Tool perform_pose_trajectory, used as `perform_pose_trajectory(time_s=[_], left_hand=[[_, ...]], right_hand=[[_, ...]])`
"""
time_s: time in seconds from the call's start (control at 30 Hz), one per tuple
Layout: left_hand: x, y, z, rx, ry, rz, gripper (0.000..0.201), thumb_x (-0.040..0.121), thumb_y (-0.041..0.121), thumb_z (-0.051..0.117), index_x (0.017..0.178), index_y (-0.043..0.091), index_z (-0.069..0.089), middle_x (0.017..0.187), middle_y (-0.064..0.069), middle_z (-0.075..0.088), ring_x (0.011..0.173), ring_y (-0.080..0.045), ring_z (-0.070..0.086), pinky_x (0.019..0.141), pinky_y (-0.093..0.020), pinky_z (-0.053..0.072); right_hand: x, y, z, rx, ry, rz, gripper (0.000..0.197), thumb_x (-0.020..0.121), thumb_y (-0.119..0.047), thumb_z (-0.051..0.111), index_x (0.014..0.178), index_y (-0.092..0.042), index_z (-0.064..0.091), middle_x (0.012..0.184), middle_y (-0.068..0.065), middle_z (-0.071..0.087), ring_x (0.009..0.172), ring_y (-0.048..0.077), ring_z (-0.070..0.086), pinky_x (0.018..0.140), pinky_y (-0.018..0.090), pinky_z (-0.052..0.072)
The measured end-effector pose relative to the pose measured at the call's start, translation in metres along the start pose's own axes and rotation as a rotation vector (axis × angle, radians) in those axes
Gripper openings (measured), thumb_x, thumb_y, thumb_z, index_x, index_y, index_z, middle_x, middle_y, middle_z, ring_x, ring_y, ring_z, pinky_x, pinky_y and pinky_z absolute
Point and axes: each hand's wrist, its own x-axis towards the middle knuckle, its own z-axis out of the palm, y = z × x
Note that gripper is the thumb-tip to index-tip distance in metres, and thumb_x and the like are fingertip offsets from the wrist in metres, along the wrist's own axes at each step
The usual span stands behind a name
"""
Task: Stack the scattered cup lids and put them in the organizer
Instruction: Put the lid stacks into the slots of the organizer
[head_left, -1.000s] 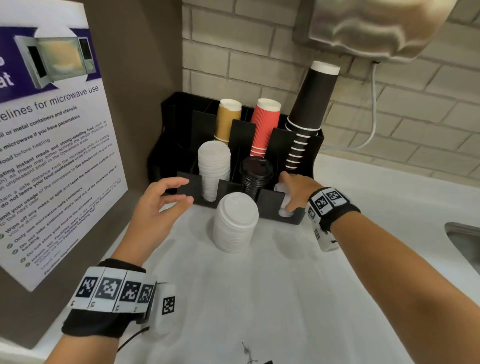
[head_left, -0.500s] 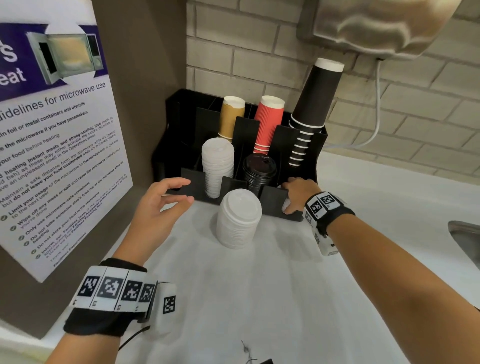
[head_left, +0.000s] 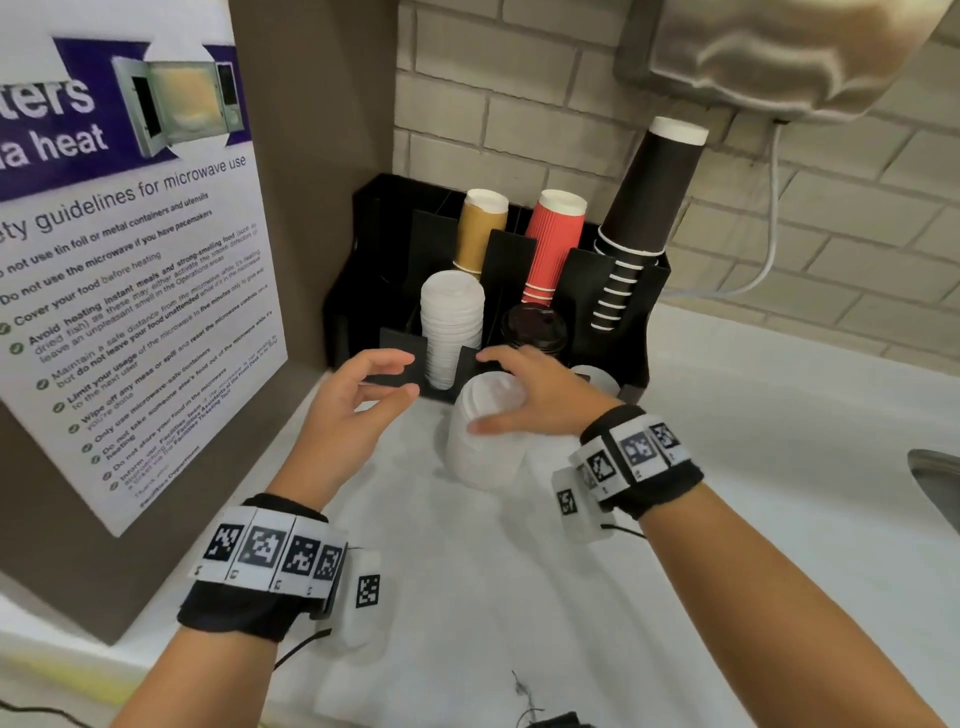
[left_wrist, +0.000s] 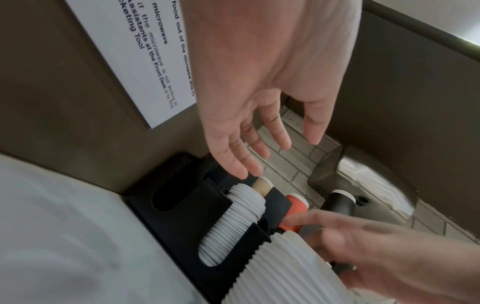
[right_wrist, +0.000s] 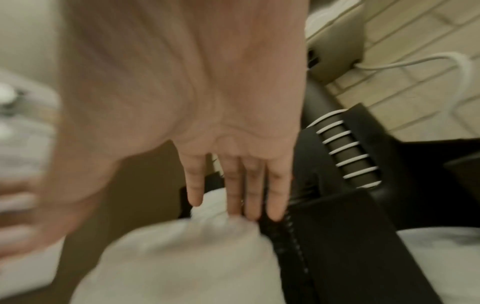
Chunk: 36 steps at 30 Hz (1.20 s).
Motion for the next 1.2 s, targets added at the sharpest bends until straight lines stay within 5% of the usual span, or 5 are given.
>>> perform_pose_trajectory(time_s=[0.23,0.4,0.6,0.77,1.2], left_hand=[[-0.001,-0.008,0.003,-0.012,-0.035,-0.021,0.025,0.089,0.018,0.068,0.103,0.039,0.064,0.113,0.011,0.061,0.087,-0.002,0.062,0.09,-0.027,0.047],[-0.001,-0.008,0.011,-0.001,-0.071,-0.011,0.045,0.082,0.021,0.076,0.116,0.043,0.056,0.122,0.017,0.055,0.099,0.004,0.06,0.081,-0.016,0.048],[-0.007,0.005,0.036,-0.181,-0.286,0.097,0.105,0.057,0.04,0.091,0.137,0.063,0.028,0.149,0.023,0.034,0.135,-0.007,0.042,0.102,-0.033,0.047],[-0.01,0.012,0.047,-0.251,-0.309,0.172,0.095,0.059,0.028,0.089,0.138,0.048,0.04,0.139,0.013,0.047,0.126,-0.016,0.054,0.093,-0.041,0.055],[-0.012,0.016,0.044,-0.269,-0.414,0.131,0.087,0.058,0.027,0.088,0.133,0.038,0.047,0.131,0.013,0.052,0.123,-0.018,0.054,0.084,-0.041,0.058]], right_hand=[[0.014,-0.003,0.028,-0.033,-0.058,0.099,0.09,0.067,-0.047,0.081,0.14,-0.035,0.03,0.121,0.005,0.041,0.116,0.027,0.046,0.094,0.034,0.043],[0.001,-0.007,0.009,0.051,0.163,0.069,0.082,0.068,-0.046,0.08,0.136,-0.034,0.035,0.125,0.003,0.045,0.116,0.024,0.046,0.1,0.045,0.04],[-0.038,-0.039,0.001,0.67,0.226,-0.134,0.069,0.074,-0.027,0.082,0.129,-0.035,0.039,0.119,-0.004,0.057,0.107,0.01,0.058,0.086,0.02,0.05],[-0.058,-0.049,0.01,0.887,0.228,-0.112,0.065,0.07,-0.033,0.078,0.125,-0.031,0.044,0.118,0.009,0.061,0.112,0.024,0.06,0.099,0.049,0.048],[-0.08,-0.039,0.006,0.916,0.264,-0.087,0.064,0.067,-0.027,0.081,0.125,-0.033,0.056,0.116,0.006,0.066,0.108,0.022,0.064,0.096,0.041,0.052]])
